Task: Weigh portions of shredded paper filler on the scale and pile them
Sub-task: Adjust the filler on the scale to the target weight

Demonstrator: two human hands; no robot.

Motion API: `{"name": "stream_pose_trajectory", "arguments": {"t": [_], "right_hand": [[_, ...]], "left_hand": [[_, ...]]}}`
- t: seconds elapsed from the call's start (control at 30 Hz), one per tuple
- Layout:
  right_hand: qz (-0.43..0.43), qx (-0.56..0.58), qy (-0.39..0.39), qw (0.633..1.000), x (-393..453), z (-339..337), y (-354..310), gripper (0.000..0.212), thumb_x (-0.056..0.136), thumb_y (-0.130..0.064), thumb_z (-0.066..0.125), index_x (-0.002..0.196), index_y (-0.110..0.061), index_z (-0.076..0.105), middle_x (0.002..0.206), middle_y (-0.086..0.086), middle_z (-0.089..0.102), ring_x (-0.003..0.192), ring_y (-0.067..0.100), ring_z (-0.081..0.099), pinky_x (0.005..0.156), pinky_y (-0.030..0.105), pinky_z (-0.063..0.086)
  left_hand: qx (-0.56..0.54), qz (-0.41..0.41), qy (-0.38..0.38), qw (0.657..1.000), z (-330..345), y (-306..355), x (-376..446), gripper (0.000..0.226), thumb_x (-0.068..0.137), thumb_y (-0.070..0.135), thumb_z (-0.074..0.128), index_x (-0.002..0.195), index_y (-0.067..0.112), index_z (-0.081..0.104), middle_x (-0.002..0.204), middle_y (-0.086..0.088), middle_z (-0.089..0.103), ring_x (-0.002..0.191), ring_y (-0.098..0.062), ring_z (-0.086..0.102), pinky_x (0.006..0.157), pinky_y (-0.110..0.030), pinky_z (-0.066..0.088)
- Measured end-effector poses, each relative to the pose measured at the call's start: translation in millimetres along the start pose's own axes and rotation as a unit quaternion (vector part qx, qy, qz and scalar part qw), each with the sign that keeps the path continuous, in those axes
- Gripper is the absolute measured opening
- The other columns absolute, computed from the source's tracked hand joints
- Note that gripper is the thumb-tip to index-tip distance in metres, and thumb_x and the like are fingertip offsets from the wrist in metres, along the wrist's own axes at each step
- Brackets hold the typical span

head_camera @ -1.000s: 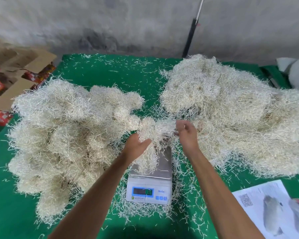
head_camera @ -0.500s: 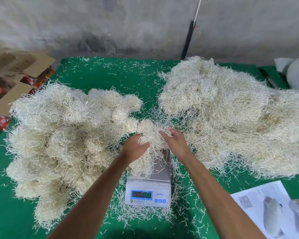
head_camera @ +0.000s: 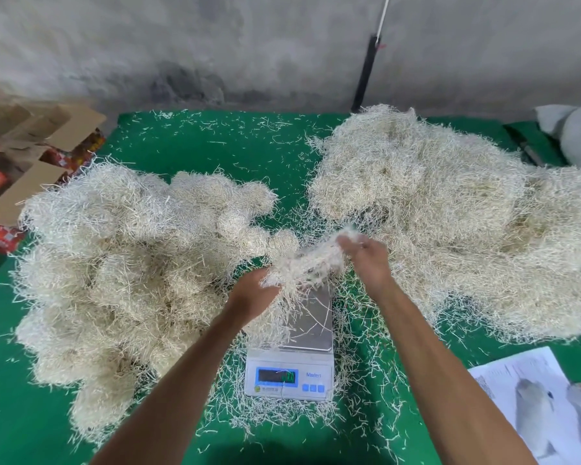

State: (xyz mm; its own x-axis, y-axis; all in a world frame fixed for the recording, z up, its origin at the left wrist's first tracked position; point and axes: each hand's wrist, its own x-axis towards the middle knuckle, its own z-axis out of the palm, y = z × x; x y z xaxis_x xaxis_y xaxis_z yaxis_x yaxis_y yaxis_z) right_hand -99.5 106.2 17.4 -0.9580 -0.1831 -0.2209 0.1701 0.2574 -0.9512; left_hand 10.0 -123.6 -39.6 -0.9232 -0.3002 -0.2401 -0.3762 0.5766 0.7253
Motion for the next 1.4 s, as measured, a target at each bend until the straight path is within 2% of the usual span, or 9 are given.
{"name": "stream_pose_trajectory", "arguments": {"t": [0.07, 0.3, 0.53, 0.73, 0.9, 1.03, 1.2, 1.27, 1.4], "right_hand": [[-0.034, 0.033, 0.078, 0.996, 7, -4, -1, 0.023, 0.097, -0.041, 0.068, 0.103, -0.018, 0.067, 0.091, -0.005, 0.065, 0.065, 0.001, 0.057, 0.061, 0.019, 0.043], [0.022, -0.067, -0.115, 0.991, -12, 21, 17, 0.057, 0.081, -0.06, 0.08, 0.079, -0.008, 0.056, 0.053, -0.006, 0.052, 0.044, 0.012, 0.042, 0.048, 0.025, 0.047], [0.071, 0.163, 0.101, 0.979, 0, 13, 2, 0.078, 0.083, -0.052, 0.08, 0.142, -0.009, 0.052, 0.121, -0.005, 0.068, 0.115, 0.026, 0.067, 0.114, 0.049, 0.042], [0.098, 0.057, -0.043, 0.993, -16, 30, 5, 0.067, 0.087, -0.053, 0.076, 0.136, -0.012, 0.056, 0.099, 0.026, 0.071, 0.088, 0.042, 0.071, 0.077, 0.036, 0.061], [0.058, 0.017, -0.081, 0.995, -21, 36, -12, 0.101, 0.084, -0.071, 0.07, 0.158, -0.015, 0.032, 0.146, 0.018, 0.055, 0.127, 0.031, 0.061, 0.109, 0.048, 0.047], [-0.011, -0.013, -0.075, 0.997, -20, 36, -30, 0.087, 0.084, -0.071, 0.069, 0.147, -0.016, 0.048, 0.116, -0.016, 0.06, 0.095, -0.008, 0.058, 0.095, 0.023, 0.046], [-0.015, 0.062, -0.005, 0.998, -6, 19, -48, 0.105, 0.075, -0.072, 0.076, 0.153, -0.012, 0.04, 0.148, 0.01, 0.053, 0.121, 0.017, 0.056, 0.104, 0.033, 0.044], [0.005, 0.038, -0.048, 0.998, -20, 30, -38, 0.116, 0.073, -0.081, 0.072, 0.158, -0.012, 0.031, 0.154, 0.01, 0.049, 0.13, 0.017, 0.054, 0.109, 0.038, 0.042], [0.009, -0.047, -0.079, 0.996, -20, 32, -23, 0.078, 0.081, -0.068, 0.073, 0.125, -0.005, 0.062, 0.094, 0.011, 0.068, 0.08, 0.016, 0.07, 0.082, 0.04, 0.061]], "left_hand": [[-0.008, 0.006, 0.003, 1.0, 2, 2, 1, 0.067, 0.092, 0.028, 0.067, 0.15, 0.007, 0.04, 0.15, -0.023, 0.044, 0.106, -0.011, 0.063, 0.089, -0.029, 0.052], [-0.015, 0.009, -0.014, 1.0, 10, 11, 4, 0.065, 0.093, 0.028, 0.066, 0.149, 0.008, 0.041, 0.151, -0.019, 0.043, 0.104, -0.016, 0.063, 0.084, -0.02, 0.055], [-0.028, -0.022, 0.022, 0.999, 5, -2, 3, 0.063, 0.095, 0.032, 0.065, 0.147, 0.004, 0.043, 0.151, -0.022, 0.043, 0.132, -0.025, 0.047, 0.102, -0.033, 0.036], [-0.028, 0.015, -0.024, 0.999, 1, -6, 0, 0.081, 0.084, 0.038, 0.079, 0.15, 0.017, 0.037, 0.149, -0.018, 0.045, 0.123, -0.022, 0.052, 0.099, -0.033, 0.043], [0.019, 0.065, 0.022, 0.997, 7, 35, 2, 0.13, 0.05, 0.092, 0.07, 0.154, 0.031, 0.02, 0.162, -0.001, 0.027, 0.143, -0.022, 0.032, 0.116, -0.051, 0.031], [-0.041, 0.057, 0.025, 0.997, 11, 52, 4, 0.08, 0.074, 0.088, 0.053, 0.103, 0.014, 0.062, 0.124, -0.014, 0.063, 0.122, -0.026, 0.056, 0.107, -0.056, 0.043], [0.004, 0.101, 0.027, 0.995, 17, 39, 10, 0.069, 0.098, 0.066, 0.039, 0.125, 0.007, 0.063, 0.145, -0.017, 0.051, 0.139, -0.033, 0.042, 0.114, -0.054, 0.037], [-0.007, 0.08, 0.043, 0.996, 22, 37, 12, 0.052, 0.099, 0.057, 0.044, 0.102, 0.01, 0.066, 0.115, -0.017, 0.065, 0.108, -0.029, 0.061, 0.087, -0.04, 0.056], [0.0, 0.076, 0.038, 0.996, 22, 28, 14, 0.024, 0.103, 0.035, 0.052, 0.106, 0.013, 0.062, 0.097, 0.005, 0.056, 0.074, 0.0, 0.051, 0.063, -0.015, 0.047]]}}
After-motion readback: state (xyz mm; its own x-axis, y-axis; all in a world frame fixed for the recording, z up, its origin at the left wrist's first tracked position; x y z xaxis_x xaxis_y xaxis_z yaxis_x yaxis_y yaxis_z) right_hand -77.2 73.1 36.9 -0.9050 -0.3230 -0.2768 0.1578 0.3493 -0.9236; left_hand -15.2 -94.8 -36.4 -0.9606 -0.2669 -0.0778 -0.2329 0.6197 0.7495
